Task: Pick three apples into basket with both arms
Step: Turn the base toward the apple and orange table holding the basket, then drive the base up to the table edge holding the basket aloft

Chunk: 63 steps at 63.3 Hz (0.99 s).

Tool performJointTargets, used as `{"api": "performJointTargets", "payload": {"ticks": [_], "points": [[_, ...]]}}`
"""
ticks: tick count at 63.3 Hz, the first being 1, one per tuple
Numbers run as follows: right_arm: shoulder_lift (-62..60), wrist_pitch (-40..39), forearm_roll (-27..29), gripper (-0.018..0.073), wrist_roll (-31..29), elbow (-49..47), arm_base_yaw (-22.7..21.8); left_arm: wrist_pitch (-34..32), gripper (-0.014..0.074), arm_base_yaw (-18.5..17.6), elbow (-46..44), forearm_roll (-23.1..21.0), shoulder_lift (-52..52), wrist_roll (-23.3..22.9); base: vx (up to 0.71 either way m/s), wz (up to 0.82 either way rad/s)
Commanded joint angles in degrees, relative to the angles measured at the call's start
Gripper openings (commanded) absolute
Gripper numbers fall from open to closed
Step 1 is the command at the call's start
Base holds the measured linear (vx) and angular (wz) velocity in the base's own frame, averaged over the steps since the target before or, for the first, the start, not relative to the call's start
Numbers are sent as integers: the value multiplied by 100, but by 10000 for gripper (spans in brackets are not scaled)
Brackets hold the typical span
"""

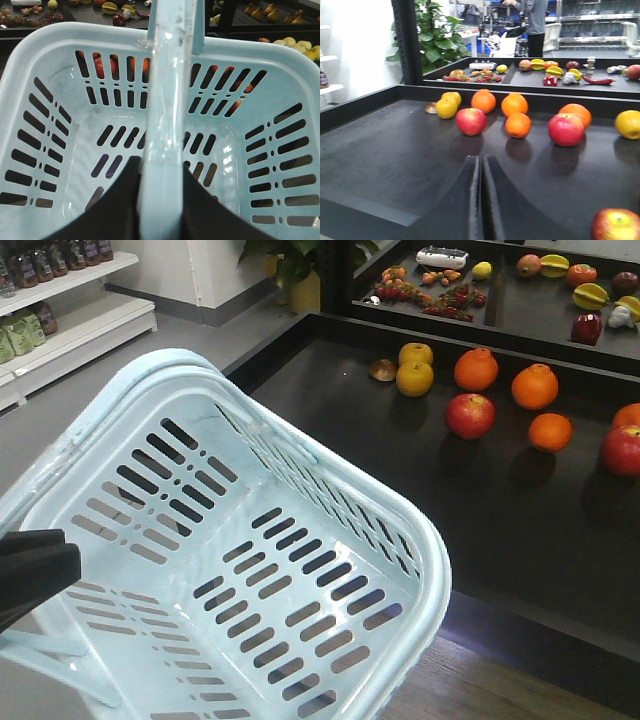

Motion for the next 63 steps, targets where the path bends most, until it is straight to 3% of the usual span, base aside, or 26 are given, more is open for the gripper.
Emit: {"api": "performJointTargets", "payload": {"ticks": [1, 63], "points": [[-70, -411, -68, -5, -37, 70, -34, -470, -6, -21, -152, -292, -12, -61, 2, -19], [-70, -411, -68, -5, -37, 70, -34, -470, -6, -21, -152, -292, -12, -61, 1, -2]]}}
